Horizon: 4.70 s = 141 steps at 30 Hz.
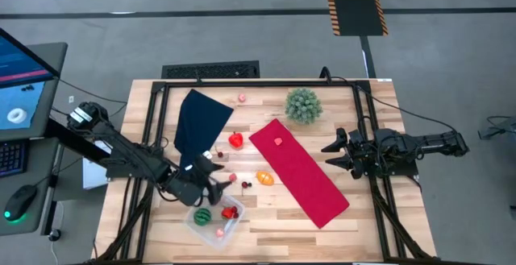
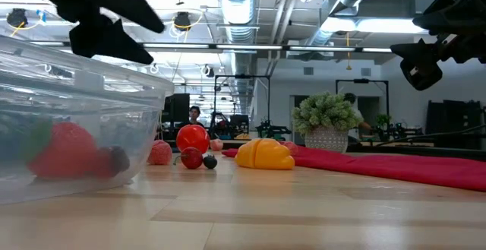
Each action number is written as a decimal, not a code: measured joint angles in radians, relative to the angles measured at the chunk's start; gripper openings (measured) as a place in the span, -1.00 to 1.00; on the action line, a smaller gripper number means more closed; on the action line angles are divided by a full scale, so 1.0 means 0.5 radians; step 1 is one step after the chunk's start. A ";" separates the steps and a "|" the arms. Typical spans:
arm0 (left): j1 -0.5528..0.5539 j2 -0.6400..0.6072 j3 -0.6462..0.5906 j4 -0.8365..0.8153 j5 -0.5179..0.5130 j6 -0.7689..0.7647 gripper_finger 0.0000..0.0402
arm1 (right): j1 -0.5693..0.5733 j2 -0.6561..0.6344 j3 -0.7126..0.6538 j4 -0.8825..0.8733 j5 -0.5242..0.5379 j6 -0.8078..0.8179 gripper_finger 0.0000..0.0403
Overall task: Pick and placing Produce into tupperware
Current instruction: Put the apple into the transparent bin
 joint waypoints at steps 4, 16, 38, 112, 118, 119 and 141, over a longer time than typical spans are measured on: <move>0.069 0.000 0.000 -0.038 -0.106 -0.405 0.58 | 0.000 0.000 0.000 0.001 0.000 0.000 0.24; 0.298 0.011 0.001 -0.142 -0.034 -1.700 0.58 | 0.000 0.000 -0.001 0.000 0.000 0.000 0.24; 0.440 -0.008 0.000 -0.554 0.243 -2.161 0.57 | 0.000 0.001 0.000 0.000 0.000 0.000 0.24; 1.374 1.519 1.873 -2.140 1.008 -1.877 0.57 | 0.000 0.000 0.000 0.002 0.001 -0.001 0.24; 1.374 1.519 1.872 -2.150 1.014 -1.885 0.57 | 0.000 0.000 0.000 0.001 0.001 -0.001 0.24; 1.374 1.519 1.872 -2.156 1.014 -1.895 0.57 | 0.000 0.000 0.000 0.001 0.001 -0.001 0.24; 1.389 1.519 1.872 -2.231 1.027 -1.813 0.92 | 0.000 0.000 0.000 0.001 0.001 -0.001 0.24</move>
